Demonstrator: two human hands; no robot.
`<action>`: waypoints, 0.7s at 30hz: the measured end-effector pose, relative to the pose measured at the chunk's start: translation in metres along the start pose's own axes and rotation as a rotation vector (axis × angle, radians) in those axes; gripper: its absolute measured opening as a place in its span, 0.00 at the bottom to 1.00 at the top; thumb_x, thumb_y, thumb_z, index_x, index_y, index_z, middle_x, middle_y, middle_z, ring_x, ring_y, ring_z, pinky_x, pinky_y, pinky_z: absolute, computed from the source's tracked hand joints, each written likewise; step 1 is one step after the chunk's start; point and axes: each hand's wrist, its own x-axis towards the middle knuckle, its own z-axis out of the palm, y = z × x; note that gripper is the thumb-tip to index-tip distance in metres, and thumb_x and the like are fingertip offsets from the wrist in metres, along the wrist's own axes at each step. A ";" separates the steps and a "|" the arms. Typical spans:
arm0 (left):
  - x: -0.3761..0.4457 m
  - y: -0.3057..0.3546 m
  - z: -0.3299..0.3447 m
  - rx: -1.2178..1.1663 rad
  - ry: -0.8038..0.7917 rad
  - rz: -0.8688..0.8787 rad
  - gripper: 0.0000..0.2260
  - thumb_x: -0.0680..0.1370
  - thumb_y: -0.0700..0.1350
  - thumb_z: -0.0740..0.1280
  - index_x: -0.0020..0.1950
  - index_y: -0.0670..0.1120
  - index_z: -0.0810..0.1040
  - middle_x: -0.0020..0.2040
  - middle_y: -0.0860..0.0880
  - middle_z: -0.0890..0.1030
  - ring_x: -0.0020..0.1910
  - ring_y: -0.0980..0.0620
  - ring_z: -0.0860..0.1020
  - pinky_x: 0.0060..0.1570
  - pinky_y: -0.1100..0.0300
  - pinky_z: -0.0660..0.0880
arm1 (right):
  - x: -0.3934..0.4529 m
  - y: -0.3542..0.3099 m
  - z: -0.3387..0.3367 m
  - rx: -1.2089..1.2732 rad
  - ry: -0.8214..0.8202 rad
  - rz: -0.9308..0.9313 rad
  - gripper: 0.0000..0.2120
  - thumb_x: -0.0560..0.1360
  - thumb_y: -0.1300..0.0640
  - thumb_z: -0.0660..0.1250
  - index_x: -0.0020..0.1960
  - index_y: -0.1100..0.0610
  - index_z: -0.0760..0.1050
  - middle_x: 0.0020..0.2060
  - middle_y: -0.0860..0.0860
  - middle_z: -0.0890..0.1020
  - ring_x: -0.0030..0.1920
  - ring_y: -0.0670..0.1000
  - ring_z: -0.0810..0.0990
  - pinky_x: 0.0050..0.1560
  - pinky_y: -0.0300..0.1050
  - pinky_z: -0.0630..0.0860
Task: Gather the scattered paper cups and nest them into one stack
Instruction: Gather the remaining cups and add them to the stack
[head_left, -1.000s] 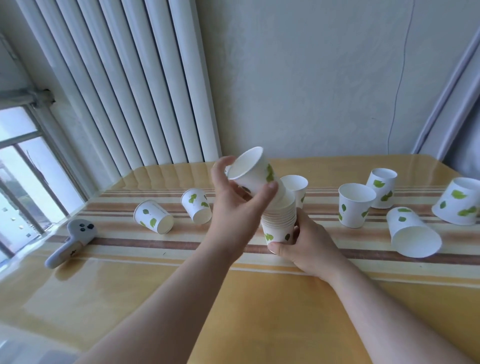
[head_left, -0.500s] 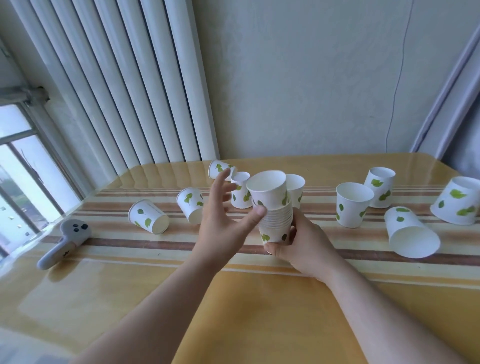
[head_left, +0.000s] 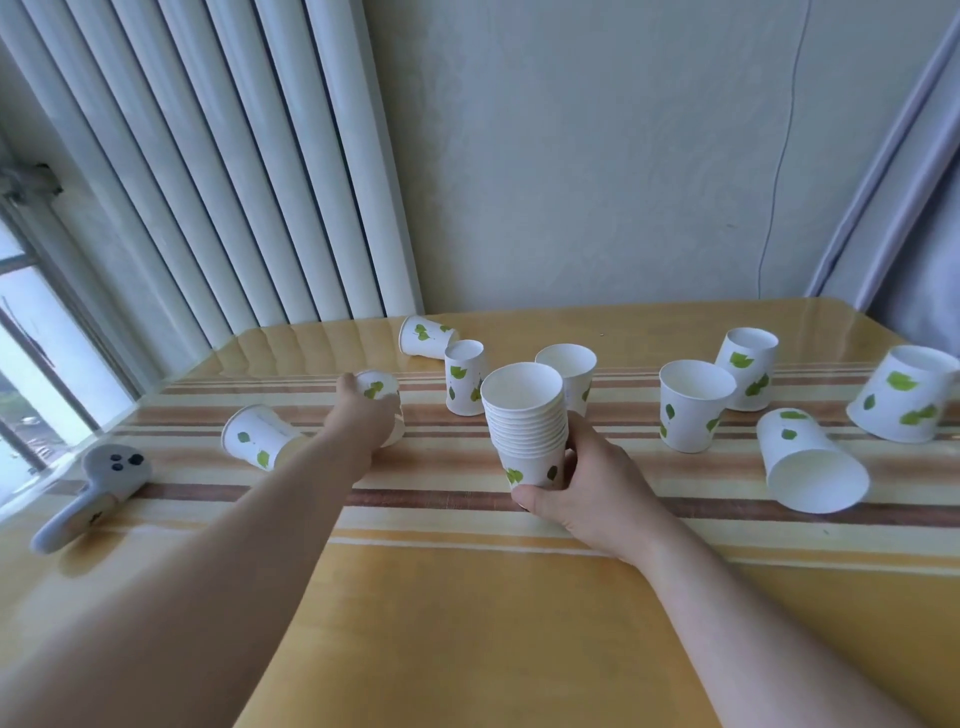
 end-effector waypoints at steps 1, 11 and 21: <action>-0.004 -0.002 0.001 -0.043 -0.001 0.012 0.34 0.82 0.50 0.68 0.83 0.58 0.55 0.59 0.42 0.76 0.49 0.41 0.78 0.46 0.47 0.78 | 0.001 0.000 0.000 0.001 -0.001 0.001 0.29 0.62 0.36 0.78 0.59 0.28 0.69 0.51 0.26 0.82 0.49 0.33 0.83 0.44 0.41 0.80; -0.086 0.011 0.022 -0.654 -0.007 0.387 0.27 0.75 0.62 0.69 0.67 0.52 0.64 0.58 0.46 0.81 0.60 0.44 0.84 0.63 0.42 0.81 | 0.003 -0.001 -0.001 0.014 -0.011 0.003 0.27 0.61 0.35 0.78 0.54 0.25 0.68 0.50 0.27 0.82 0.48 0.34 0.84 0.45 0.41 0.81; -0.145 0.037 0.032 -0.367 -0.191 0.754 0.35 0.75 0.61 0.76 0.77 0.69 0.62 0.61 0.65 0.80 0.62 0.51 0.81 0.66 0.46 0.78 | 0.002 -0.001 -0.001 0.026 -0.009 0.000 0.32 0.62 0.36 0.77 0.64 0.34 0.72 0.51 0.29 0.84 0.48 0.34 0.84 0.46 0.42 0.79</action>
